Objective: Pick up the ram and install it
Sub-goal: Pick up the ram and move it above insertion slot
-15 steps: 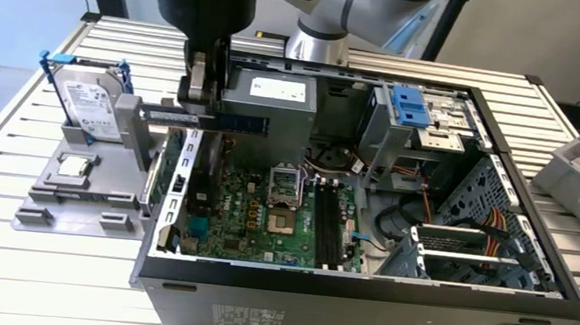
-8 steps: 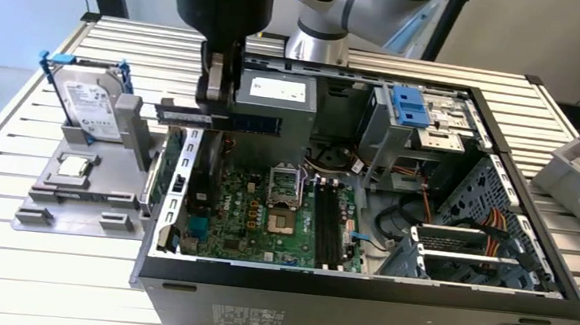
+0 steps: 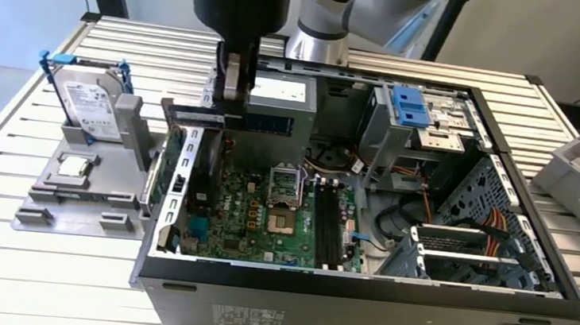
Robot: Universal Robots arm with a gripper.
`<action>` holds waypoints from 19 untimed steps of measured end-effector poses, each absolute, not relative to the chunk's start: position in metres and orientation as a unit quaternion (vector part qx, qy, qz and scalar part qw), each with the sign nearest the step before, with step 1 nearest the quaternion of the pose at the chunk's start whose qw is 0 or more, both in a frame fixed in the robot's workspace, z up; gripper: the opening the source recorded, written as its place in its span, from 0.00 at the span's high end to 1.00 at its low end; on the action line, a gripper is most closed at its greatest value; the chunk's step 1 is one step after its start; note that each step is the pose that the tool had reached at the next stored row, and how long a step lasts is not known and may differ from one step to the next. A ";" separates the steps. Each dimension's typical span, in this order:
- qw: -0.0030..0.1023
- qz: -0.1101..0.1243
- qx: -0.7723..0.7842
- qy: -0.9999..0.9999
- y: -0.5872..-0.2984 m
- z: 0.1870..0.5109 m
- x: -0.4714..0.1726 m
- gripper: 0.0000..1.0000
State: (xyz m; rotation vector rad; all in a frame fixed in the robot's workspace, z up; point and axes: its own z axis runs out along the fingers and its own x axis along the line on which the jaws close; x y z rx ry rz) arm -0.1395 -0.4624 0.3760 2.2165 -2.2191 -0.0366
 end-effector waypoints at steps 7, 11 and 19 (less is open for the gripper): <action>0.002 -0.012 0.707 -0.707 -0.460 0.376 -0.128 1.00; 0.002 -0.012 0.707 -0.707 -0.459 0.376 -0.122 1.00; 0.002 -0.012 0.707 -0.707 -0.457 0.376 -0.108 1.00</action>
